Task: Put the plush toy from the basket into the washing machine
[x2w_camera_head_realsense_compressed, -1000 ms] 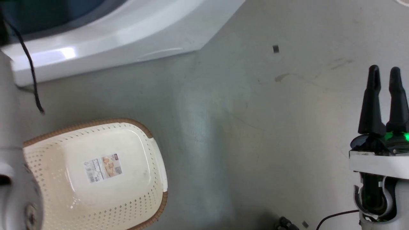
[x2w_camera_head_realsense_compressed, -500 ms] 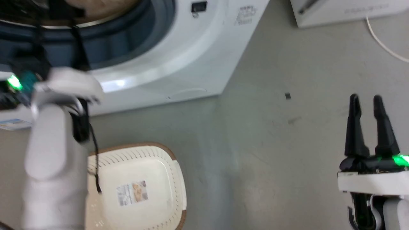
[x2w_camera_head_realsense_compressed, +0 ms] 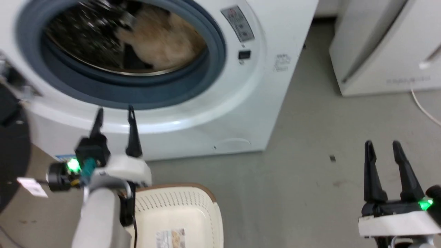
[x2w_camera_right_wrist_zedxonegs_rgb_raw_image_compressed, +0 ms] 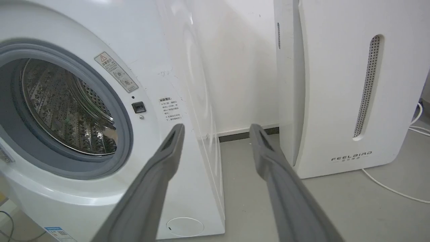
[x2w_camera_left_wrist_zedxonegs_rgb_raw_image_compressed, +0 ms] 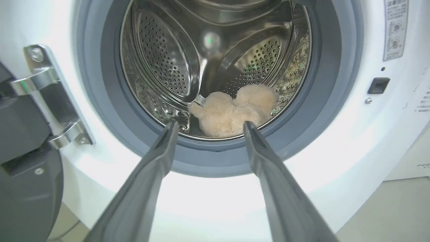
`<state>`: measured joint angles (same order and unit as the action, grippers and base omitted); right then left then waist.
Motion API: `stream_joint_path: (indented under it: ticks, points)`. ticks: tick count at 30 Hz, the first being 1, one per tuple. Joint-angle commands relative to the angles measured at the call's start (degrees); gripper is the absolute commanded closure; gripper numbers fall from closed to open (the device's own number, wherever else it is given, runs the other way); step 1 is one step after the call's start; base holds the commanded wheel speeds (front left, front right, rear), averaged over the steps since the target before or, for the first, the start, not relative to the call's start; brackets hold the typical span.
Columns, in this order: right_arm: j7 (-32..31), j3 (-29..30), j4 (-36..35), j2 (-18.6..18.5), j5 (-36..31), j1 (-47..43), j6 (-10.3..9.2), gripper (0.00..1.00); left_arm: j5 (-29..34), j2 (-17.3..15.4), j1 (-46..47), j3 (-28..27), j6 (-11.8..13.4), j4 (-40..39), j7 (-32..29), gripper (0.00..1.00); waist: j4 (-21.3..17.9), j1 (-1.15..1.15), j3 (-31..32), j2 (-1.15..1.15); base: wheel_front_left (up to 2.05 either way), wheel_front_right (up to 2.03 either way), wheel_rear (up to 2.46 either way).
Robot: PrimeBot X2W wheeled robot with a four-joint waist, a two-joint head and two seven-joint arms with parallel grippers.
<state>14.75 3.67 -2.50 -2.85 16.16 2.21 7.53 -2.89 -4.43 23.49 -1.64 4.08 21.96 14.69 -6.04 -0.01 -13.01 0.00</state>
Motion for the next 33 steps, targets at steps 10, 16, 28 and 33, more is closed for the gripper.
stream_joint_path:
  ticks: [10, 16, 28, 33]
  points:
    - [0.3, 1.0, 2.0, 0.0, -4.7, -5.6, -0.04, 0.00, 0.8, 1.1, -13.6, 3.1, 1.1, -5.4, 0.3, 0.00, 5.6, 0.01, 10.8, 0.00, 0.00, 0.00, 0.00]
    - [0.3, 1.4, 2.4, 0.0, -5.8, -7.4, -0.04, 0.00, 0.4, 1.3, -19.4, 4.3, 0.9, -8.3, 0.3, 0.00, 6.9, 0.01, 12.5, 0.00, 0.00, 0.00, 0.00]
    - [-0.4, 1.2, 2.6, 0.0, -6.2, -6.9, 0.00, 1.00, 0.1, 1.4, -20.2, 4.7, 0.5, -8.8, -0.4, 1.00, 7.7, 0.01, 13.0, 0.00, 0.00, 0.00, 0.00]
    - [-0.9, 1.0, 2.6, 0.0, -6.6, -6.7, 0.00, 1.00, 0.2, 1.4, -20.4, 4.6, 0.3, -9.3, -1.0, 1.00, 7.6, 0.01, 13.0, 0.00, 0.00, 0.00, 0.00]
